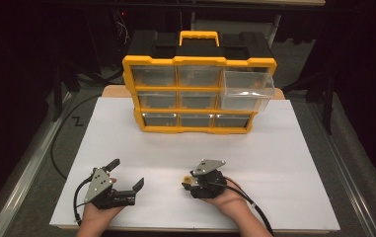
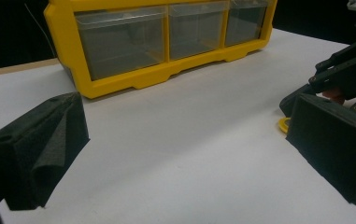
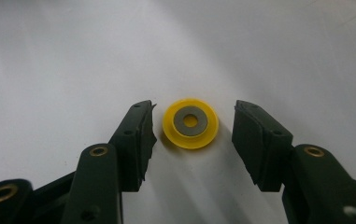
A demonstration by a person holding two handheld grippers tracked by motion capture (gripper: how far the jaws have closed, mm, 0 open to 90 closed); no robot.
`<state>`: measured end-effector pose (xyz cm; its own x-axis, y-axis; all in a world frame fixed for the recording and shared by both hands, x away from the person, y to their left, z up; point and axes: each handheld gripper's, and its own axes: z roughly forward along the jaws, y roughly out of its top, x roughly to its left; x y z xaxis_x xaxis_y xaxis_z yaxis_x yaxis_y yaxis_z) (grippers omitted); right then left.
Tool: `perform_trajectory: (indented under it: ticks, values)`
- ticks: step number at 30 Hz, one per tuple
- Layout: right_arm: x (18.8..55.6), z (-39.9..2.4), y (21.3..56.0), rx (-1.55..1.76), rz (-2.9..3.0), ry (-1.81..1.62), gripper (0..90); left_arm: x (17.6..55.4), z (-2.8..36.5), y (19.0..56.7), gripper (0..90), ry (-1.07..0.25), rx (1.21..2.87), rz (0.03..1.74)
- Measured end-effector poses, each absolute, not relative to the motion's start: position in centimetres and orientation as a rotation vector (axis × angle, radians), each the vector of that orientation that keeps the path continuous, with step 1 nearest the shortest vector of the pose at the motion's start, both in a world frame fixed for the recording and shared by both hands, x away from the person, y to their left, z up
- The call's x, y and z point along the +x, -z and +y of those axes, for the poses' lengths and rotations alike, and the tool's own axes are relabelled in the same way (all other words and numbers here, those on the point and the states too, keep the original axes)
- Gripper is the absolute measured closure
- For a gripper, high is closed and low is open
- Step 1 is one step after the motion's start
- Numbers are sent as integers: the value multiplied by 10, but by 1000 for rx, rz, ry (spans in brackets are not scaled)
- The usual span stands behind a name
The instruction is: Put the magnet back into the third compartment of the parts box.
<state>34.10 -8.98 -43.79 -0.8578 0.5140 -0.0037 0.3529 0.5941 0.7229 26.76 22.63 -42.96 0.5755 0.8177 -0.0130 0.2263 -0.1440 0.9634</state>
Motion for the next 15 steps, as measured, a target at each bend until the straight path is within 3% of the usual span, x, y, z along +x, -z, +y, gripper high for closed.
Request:
perform_trajectory:
  ticks: [15]
  values:
    - [342,-85,438,666,2629,-1102,577,267,225,430,2,-654,1674,883]
